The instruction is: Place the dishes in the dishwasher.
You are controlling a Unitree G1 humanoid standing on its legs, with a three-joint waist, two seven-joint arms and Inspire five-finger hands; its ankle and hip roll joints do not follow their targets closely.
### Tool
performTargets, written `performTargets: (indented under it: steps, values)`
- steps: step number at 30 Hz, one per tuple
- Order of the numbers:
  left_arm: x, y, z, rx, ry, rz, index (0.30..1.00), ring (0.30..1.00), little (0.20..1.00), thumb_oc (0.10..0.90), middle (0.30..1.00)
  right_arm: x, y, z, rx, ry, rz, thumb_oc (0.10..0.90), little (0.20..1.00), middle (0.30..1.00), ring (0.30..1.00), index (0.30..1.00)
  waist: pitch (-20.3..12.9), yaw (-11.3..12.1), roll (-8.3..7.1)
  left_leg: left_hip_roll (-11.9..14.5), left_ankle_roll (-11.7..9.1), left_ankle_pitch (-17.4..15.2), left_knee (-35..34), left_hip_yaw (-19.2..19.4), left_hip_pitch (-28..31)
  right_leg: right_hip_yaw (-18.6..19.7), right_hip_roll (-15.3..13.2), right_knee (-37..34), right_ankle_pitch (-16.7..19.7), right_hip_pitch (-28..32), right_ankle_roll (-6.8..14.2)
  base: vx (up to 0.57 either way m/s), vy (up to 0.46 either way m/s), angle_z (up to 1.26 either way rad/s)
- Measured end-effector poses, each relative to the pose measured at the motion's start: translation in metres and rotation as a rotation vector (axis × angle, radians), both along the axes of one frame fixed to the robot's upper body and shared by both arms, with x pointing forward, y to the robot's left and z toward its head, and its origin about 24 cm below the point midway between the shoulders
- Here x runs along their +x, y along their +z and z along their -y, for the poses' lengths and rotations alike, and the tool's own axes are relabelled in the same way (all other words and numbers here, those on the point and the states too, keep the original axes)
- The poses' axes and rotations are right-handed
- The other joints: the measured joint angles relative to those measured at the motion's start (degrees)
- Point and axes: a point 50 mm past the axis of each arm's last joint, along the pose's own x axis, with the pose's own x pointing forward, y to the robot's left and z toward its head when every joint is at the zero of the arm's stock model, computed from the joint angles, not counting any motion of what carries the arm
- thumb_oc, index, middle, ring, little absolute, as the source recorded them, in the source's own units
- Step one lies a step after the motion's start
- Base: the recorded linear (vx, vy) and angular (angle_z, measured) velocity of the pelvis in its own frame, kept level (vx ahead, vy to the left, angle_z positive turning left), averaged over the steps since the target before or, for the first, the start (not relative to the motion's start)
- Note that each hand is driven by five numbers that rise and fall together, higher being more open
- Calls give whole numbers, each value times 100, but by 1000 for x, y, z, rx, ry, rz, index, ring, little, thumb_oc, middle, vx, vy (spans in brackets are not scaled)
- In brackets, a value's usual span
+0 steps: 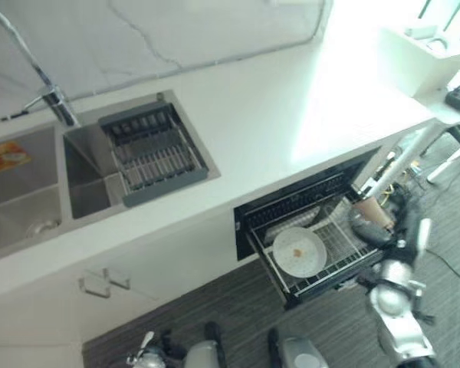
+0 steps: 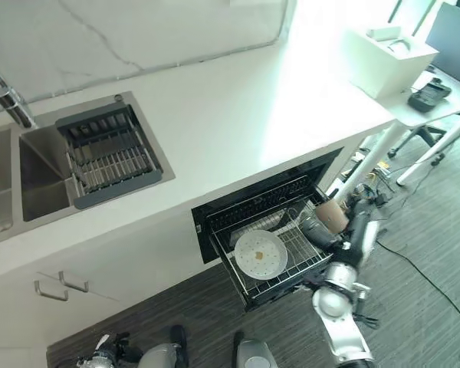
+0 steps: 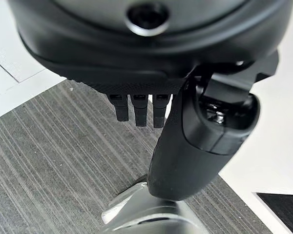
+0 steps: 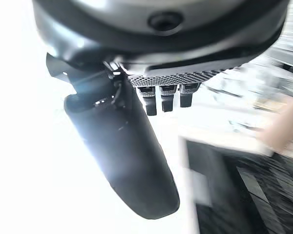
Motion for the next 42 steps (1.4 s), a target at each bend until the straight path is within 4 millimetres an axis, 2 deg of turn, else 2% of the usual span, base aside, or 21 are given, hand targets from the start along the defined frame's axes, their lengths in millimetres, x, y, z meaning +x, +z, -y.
performTargets:
  steps: [2, 4, 5, 7, 8, 9, 10, 12, 15, 17, 20, 23, 26, 27, 30, 31, 32, 33, 35, 37, 42]
  values:
    - [-5, -2, 1, -5, 13, -5, 900, 900, 900, 800, 900, -8, 10, 11, -27, -64, 66, 800, 900, 900, 900, 900, -83, -76, 4, 4, 8, -10, -11, 32, 4, 23, 1, 6, -2, -18, 3, 26, 7, -14]
    - [-14, -4, 1, -10, 24, -18, 900, 900, 900, 800, 900, -31, 22, 47, -118, -279, 118, 800, 900, 900, 900, 900, -205, -102, 8, 23, -1, -4, -64, 135, 42, 121, 29, 42, -3, -65, 13, 17, 3, -21]
    - [-16, -5, 0, -9, 26, -22, 900, 900, 900, 800, 900, -38, 24, 59, -115, -376, 136, 800, 900, 900, 900, 900, -220, -221, -11, 29, -19, -16, -65, 139, 62, 145, 47, 65, -15, -77, 10, 3, -1, -12]
    - [-18, -5, -1, -10, 28, -26, 900, 900, 900, 800, 900, -58, 17, 87, -135, -554, 87, 800, 900, 900, 900, 900, -240, -324, -5, 38, 4, -35, -79, 155, 54, 147, 68, 71, -28, -100, -3, -2, -10, -5]
    - [-18, -5, -1, -21, 52, -19, 900, 900, 900, 800, 900, -79, 0, 112, -106, -739, 10, 800, 900, 900, 900, 900, -281, -367, -22, 43, -6, -28, -125, 188, 29, 176, 73, 113, -63, -182, -47, 14, -16, -7]
    - [-18, -5, -1, -25, 59, -20, 900, 900, 900, 800, 900, -93, -16, 124, -49, -846, -47, 800, 900, 900, 900, 900, -320, -383, -30, 56, -9, -26, -128, 200, -10, 180, 79, 120, -64, -221, -48, 29, -21, -10]
    - [-17, -5, -1, -27, 57, -25, 900, 900, 900, 800, 900, -114, -37, 135, 19, -965, -127, 800, 900, 900, 900, 900, -358, -421, -19, 59, -16, -22, -135, 214, -38, 190, 86, 130, -56, -263, -34, 38, -21, -4]
    - [-19, -6, 1, -53, 74, -29, 900, 900, 900, 800, 900, -146, -71, 142, 105, -1107, -278, 800, 900, 900, 900, 900, -369, -503, 2, 63, -29, -26, -148, 209, -48, 180, 98, 141, -84, -250, -34, 17, -10, -1]
    - [-13, -7, 9, -86, 30, -28, 900, 900, 900, 800, 900, -194, -122, 130, 230, -1262, -510, 800, 900, 900, 900, 900, -366, -529, 64, 73, -55, -41, -146, 200, -52, 160, 130, 168, -123, -252, -46, 0, -4, 1]
    - [-10, -7, 14, -104, 21, -22, 900, 900, 900, 800, 900, -205, -141, 119, 300, -1290, -604, 800, 900, 900, 900, 900, -353, -524, 147, 65, -60, -39, -144, 182, -62, 126, 136, 189, -132, -261, -49, 8, -5, 5]
    - [-3, -7, 22, -120, -4, -10, 900, 900, 900, 800, 900, -197, -163, 102, 288, -1187, -750, 800, 900, 900, 900, 900, -276, -478, 283, 25, -62, -37, -144, 101, -149, 38, 94, 208, -143, -311, -58, 17, 12, 15]
    - [6, -5, 31, -152, 7, 30, 900, 900, 900, 800, 900, -167, -167, 94, 287, -1046, -762, 800, 900, 900, 900, 900, -164, -194, 441, 0, -62, -38, -161, 25, -244, -35, 60, 202, -160, -366, -96, -17, 38, 22]
    - [20, 0, 34, -166, 2, 91, 900, 900, 900, 800, 900, -125, -166, 84, 140, -808, -847, 800, 900, 900, 900, 900, 96, 20, 457, -87, -32, -5, -145, -217, -340, -240, -12, 248, -166, -394, -123, -77, 35, 34]
    - [26, 2, 34, -179, 18, 115, 900, 900, 900, 800, 900, -111, -165, 81, 83, -725, -870, 800, 900, 900, 900, 900, 183, 180, 474, -92, -22, 151, -158, -253, -449, -353, -6, 356, -155, -483, -137, -119, 10, 43]
    - [56, 18, 32, -187, 10, 239, 900, 900, 900, 800, 900, -68, -156, 70, 57, -578, -826, 800, 900, 900, 900, 900, 668, 558, 456, -179, 16, 408, -126, -449, -765, -578, -84, 519, -181, -725, -134, -129, -7, 48]
    - [66, 24, 30, -181, -5, 276, 900, 900, 900, 800, 900, -56, -152, 68, 55, -554, -805, 800, 900, 900, 900, 900, 792, 561, 512, -187, 5, 424, -79, -552, -846, -666, -84, 500, -167, -739, -141, -14, -15, 32]
    - [75, 29, 26, -173, -4, 300, 900, 900, 900, 800, 900, -47, -150, 65, 63, -522, -790, 800, 900, 900, 900, 900, 960, 594, 466, -190, 6, 423, -67, -599, -882, -700, -92, 468, -164, -740, -147, -19, -27, 37]
    - [78, 32, 21, -180, 27, 322, 900, 900, 900, 800, 900, -32, -146, 55, 62, -468, -765, 800, 900, 900, 900, 900, 1065, 735, 381, -203, 11, 421, 4, -673, -937, -799, -74, 449, -171, -700, -131, -15, -24, 36]
    - [85, 36, 18, -184, 43, 348, 900, 900, 900, 800, 900, -27, -146, 52, 44, -459, -780, 800, 900, 900, 900, 900, 1214, 795, 331, -204, 7, 403, 65, -792, -1039, -903, -61, 341, -162, -663, -135, 10, 9, 32]
    - [92, 41, 19, -188, 38, 369, 900, 900, 900, 800, 900, -26, -144, 54, 36, -459, -775, 800, 900, 900, 900, 900, 1320, 875, 353, -216, 33, 346, 175, -840, -1124, -951, -65, 385, -160, -675, -130, 7, 30, 14]
    - [102, 47, 24, -203, 21, 407, 900, 900, 900, 800, 900, -5, -117, 71, -44, -458, -694, 800, 900, 900, 900, 900, 1536, 935, 580, -319, 43, 337, 245, -894, -1310, -1005, -162, 599, -215, -848, -58, 13, 47, 7]
